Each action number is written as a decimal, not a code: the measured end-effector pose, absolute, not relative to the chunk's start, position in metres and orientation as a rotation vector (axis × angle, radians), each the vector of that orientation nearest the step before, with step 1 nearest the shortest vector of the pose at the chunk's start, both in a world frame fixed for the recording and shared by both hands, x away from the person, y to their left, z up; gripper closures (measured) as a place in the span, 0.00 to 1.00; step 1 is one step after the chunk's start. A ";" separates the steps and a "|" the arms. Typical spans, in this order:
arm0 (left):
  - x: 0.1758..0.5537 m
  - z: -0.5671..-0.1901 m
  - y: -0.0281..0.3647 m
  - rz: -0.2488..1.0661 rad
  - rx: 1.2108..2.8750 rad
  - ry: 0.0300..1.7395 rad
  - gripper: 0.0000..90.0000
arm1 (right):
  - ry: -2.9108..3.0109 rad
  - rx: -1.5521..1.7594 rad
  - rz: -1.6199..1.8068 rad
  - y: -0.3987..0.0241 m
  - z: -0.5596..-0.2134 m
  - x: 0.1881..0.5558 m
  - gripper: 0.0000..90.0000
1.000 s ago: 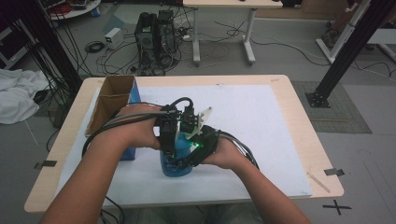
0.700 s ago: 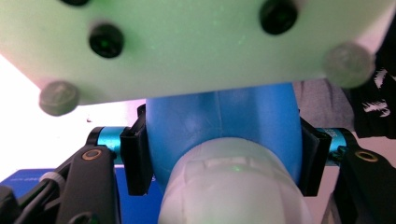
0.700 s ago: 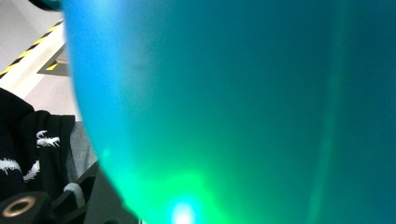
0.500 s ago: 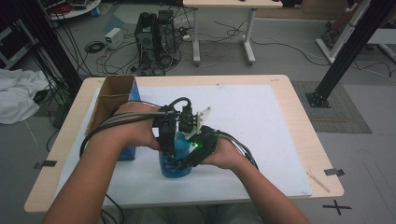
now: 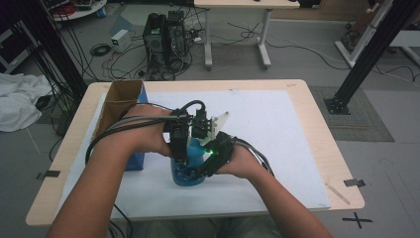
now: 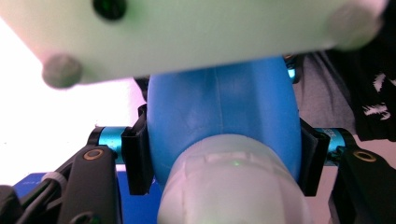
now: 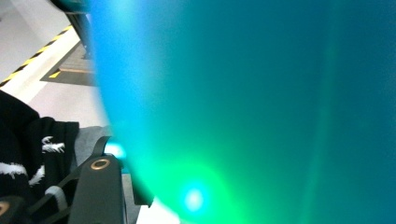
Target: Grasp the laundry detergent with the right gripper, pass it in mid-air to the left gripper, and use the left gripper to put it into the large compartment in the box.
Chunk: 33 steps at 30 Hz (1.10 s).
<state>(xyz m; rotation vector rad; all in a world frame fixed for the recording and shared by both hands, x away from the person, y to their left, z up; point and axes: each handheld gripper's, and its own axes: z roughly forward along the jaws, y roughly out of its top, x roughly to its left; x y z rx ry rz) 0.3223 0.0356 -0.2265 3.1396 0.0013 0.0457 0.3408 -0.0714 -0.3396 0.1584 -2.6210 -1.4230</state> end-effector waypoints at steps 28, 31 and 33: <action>0.329 -0.210 0.037 0.030 3.151 0.051 0.42 | -2.705 0.132 -1.431 -0.094 -0.327 0.348 0.25; 0.330 -0.208 0.038 0.023 3.152 0.059 0.42 | -2.707 0.128 -1.428 -0.096 -0.325 0.348 0.25; 0.331 -0.207 0.037 0.032 3.155 0.057 0.42 | -2.709 0.130 -1.428 -0.097 -0.323 0.349 0.25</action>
